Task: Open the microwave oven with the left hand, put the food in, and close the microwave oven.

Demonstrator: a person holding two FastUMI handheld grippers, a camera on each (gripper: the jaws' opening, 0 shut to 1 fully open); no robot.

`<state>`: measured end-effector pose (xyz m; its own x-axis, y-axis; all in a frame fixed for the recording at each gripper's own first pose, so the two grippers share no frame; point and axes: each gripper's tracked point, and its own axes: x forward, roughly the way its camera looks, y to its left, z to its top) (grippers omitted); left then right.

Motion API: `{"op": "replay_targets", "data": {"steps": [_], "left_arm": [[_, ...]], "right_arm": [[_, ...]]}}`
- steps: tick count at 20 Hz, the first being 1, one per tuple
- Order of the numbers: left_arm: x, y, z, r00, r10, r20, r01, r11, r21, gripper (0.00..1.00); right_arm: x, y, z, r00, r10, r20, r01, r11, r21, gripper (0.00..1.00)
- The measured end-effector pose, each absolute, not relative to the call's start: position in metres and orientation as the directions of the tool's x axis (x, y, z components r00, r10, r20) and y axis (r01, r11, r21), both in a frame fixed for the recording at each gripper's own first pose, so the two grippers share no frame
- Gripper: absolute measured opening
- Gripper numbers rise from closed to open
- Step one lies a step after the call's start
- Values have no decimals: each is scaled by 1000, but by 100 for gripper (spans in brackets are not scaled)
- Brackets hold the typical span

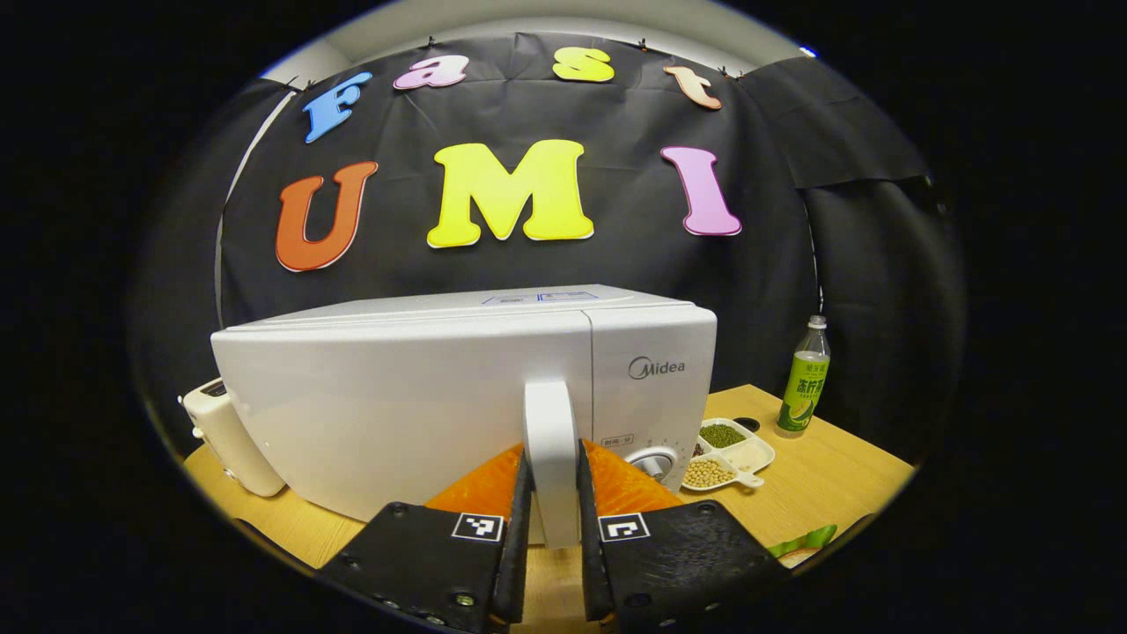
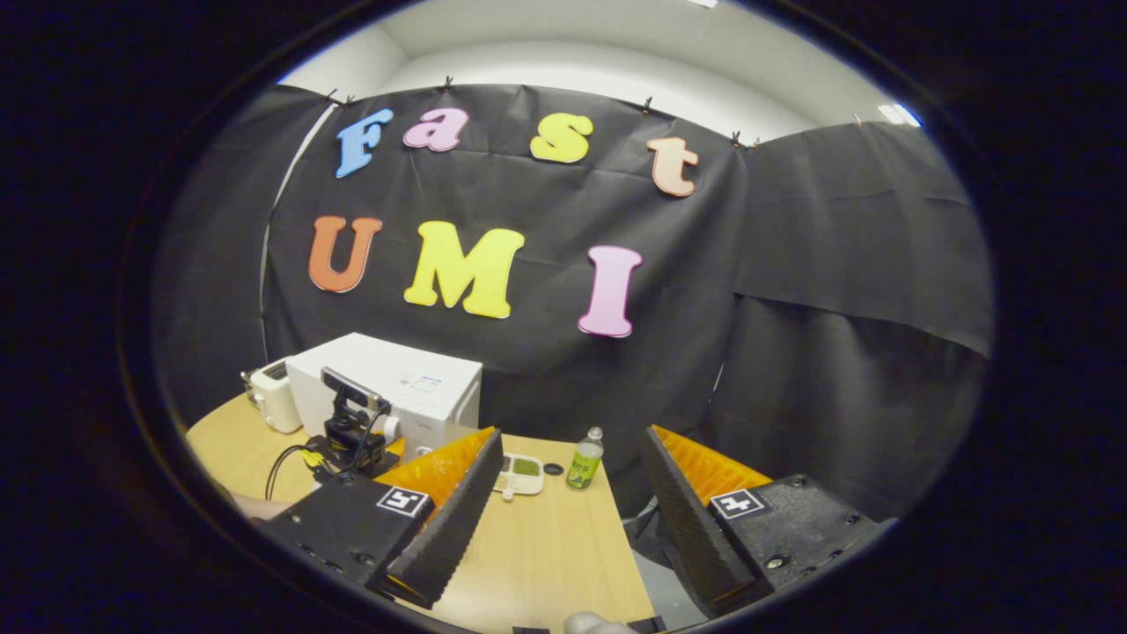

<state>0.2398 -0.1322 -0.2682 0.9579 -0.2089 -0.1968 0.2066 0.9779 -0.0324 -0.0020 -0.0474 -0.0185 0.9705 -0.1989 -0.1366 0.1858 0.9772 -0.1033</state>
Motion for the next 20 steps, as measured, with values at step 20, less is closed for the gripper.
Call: {"op": "replay_targets", "data": {"steps": [20], "left_arm": [[109, -56, -269, 934, -247, -259, 259, 966, 11, 24]], "right_arm": [[-13, 6, -29, 994, -21, -111, 18, 999, -27, 96]]}}
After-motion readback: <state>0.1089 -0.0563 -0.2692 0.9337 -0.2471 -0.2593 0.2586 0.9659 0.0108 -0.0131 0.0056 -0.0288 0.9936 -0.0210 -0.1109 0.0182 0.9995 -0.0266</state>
